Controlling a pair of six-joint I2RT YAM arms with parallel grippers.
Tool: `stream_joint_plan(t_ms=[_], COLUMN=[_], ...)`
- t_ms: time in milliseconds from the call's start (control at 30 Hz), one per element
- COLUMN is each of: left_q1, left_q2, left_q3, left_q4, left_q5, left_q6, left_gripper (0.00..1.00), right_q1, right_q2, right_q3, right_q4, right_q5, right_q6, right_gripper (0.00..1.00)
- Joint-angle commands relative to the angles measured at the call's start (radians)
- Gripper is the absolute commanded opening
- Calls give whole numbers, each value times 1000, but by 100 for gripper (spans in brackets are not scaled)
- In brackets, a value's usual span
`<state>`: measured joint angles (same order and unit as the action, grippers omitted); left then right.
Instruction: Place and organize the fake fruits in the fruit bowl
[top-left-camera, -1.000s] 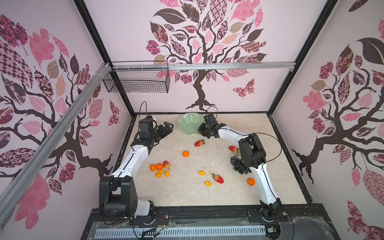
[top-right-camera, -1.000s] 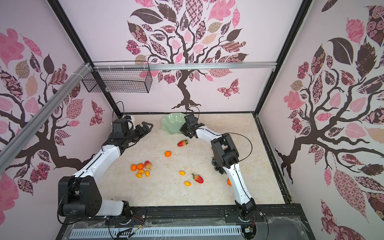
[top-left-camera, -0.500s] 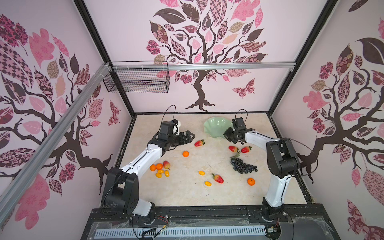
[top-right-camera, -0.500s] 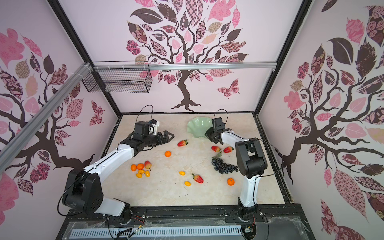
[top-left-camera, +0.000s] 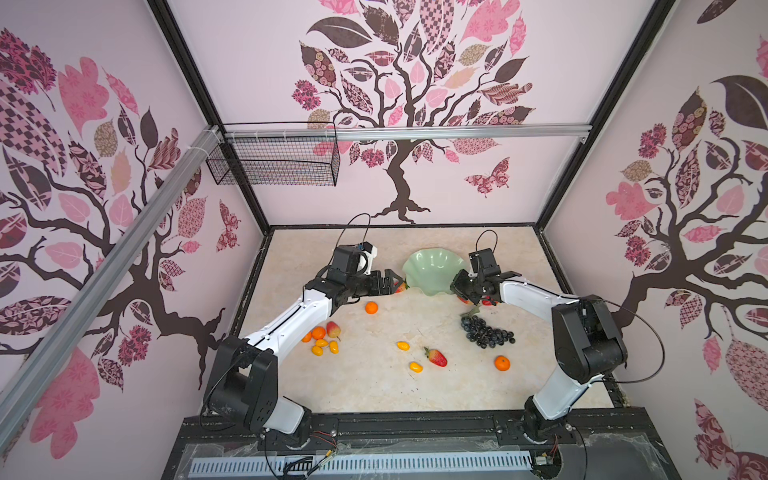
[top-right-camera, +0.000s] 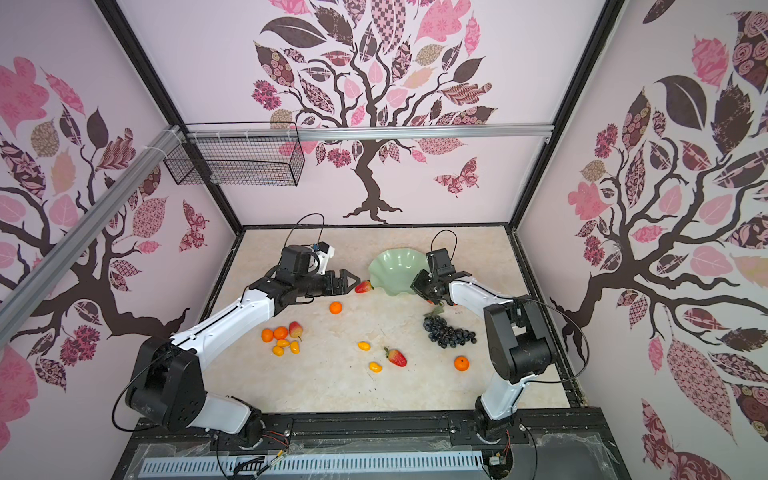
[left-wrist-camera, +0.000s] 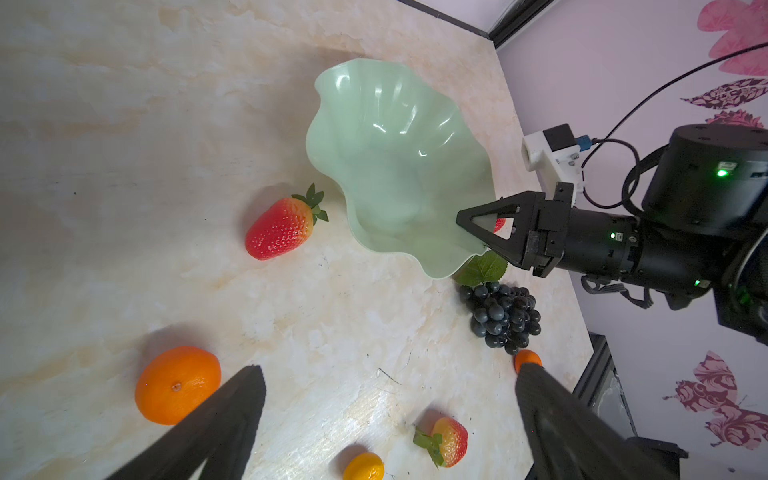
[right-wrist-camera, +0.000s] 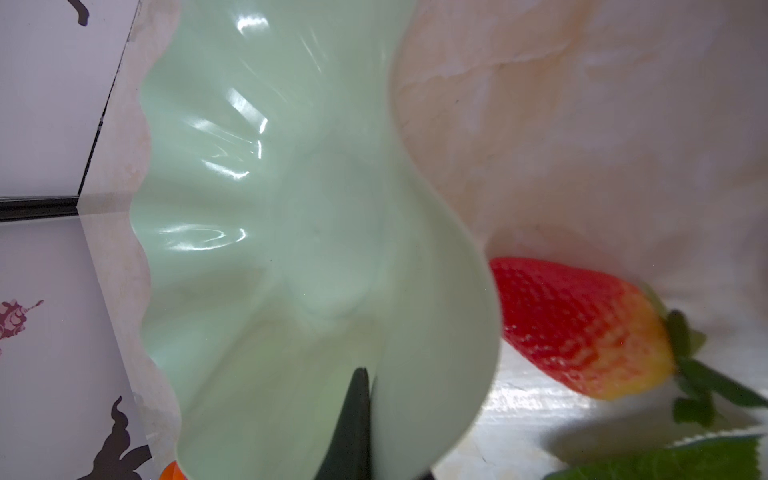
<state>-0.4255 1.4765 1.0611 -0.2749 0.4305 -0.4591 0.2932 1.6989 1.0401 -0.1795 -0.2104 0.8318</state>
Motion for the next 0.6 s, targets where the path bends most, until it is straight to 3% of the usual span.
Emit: stream_joint_plan(t_ms=[0,300,567], left_q1=[-23,-43,-44], left_q2=[6,17,-3], left_q3=[46,51,48], left_q4=[-13,-32,-38], left_q5=[-1,-13,-44], left_q6=[37,50,58], left_gripper=[98,98,98], right_q1=[-3,-2,-2], right_q2=[-38,-61,-108], right_q3=[-11,-55,-45], right_q4=[-39,-50,-58], right_q5=[-5,-31,-24], right_q6=[-29,-48,-92], right_gripper=[0,0,20])
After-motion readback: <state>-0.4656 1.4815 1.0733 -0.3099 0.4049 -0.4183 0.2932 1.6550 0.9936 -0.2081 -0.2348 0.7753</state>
